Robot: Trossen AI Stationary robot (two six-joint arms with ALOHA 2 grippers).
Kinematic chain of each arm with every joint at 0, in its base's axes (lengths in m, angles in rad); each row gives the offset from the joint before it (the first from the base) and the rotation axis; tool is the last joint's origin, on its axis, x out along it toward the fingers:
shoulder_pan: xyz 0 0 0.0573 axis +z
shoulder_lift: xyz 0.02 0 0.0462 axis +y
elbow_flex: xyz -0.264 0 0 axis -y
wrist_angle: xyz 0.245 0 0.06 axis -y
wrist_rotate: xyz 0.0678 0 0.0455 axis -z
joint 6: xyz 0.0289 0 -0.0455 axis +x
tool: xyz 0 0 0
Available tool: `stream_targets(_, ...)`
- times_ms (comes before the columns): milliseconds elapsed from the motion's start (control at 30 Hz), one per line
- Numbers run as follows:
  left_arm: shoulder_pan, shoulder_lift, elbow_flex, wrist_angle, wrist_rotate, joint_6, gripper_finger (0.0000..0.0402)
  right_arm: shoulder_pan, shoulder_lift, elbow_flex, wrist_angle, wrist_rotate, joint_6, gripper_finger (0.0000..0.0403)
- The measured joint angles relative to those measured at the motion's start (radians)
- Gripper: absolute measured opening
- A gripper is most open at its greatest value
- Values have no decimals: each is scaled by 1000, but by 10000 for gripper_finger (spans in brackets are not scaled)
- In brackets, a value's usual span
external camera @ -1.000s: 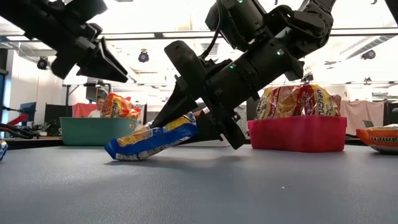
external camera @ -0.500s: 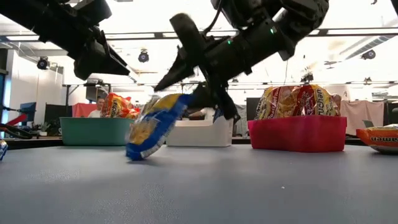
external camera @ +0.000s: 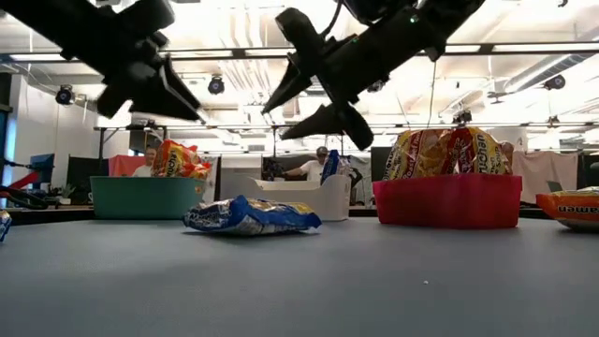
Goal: Sort Maruchan noodles
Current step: Put the blue noodle pack into the white bin
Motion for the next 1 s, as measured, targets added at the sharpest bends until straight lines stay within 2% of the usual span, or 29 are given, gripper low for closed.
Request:
stream_targets(100,20,26,-46,177,190,100,145,3,-5,0,-49,3,44,198)
stream_targets(233,75,78,-148,500,356,239,139,20,-1,0,-44,7,76,198)
stream_targets(333,131,119,-211,633,472,267,127,35,13,0,-48,4,85,198)
stream_targets(433,172,148,-236,630,518,262,110,47,22,4,-60,3,107,199)
stream_targets(667,222,227,-244,605,618,248,70,64,66,153,-330,0,87,198)
stream_targets(833,226,272,-241,615,619,238,47,62,67,204,-453,4,87,199)
stream_targets(1000,226,286,-242,606,620,232,38,62,68,205,-454,-39,115,199)
